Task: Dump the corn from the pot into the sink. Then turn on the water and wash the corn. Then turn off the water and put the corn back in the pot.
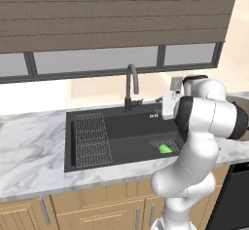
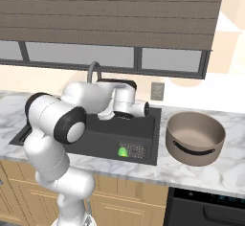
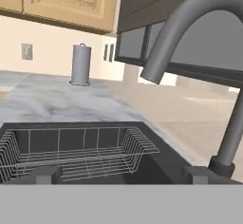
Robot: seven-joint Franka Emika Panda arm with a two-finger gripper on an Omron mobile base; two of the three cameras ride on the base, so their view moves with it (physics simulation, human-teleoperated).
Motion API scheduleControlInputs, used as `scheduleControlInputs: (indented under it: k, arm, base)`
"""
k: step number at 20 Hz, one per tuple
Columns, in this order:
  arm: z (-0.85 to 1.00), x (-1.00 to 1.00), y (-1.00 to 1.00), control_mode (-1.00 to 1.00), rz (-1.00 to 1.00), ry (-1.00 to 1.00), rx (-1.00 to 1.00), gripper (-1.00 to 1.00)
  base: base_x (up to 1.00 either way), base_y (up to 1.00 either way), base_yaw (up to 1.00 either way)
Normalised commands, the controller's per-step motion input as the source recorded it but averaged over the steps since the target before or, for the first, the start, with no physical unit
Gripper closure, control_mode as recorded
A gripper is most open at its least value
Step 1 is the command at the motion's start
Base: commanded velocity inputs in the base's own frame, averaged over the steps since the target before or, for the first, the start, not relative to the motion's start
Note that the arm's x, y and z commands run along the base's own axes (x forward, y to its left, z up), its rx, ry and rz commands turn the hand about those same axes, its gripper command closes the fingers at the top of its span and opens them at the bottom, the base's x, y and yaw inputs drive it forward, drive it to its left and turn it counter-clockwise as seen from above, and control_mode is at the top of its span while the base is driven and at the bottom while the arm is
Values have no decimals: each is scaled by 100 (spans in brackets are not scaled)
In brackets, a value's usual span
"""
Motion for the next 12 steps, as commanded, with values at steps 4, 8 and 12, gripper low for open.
scheduleControlInputs:
  k: [4, 8, 12]
  arm:
    - [-5, -4, -44, -100, 33, 1, -34, -100]
    - [-23, -16, -11, -100, 41, 0, -50, -100]
    - [-6, -30, 0, -100, 49, 0, -59, -100]
  base:
    - [0, 0, 0]
    - [0, 0, 0]
    - [0, 0, 0]
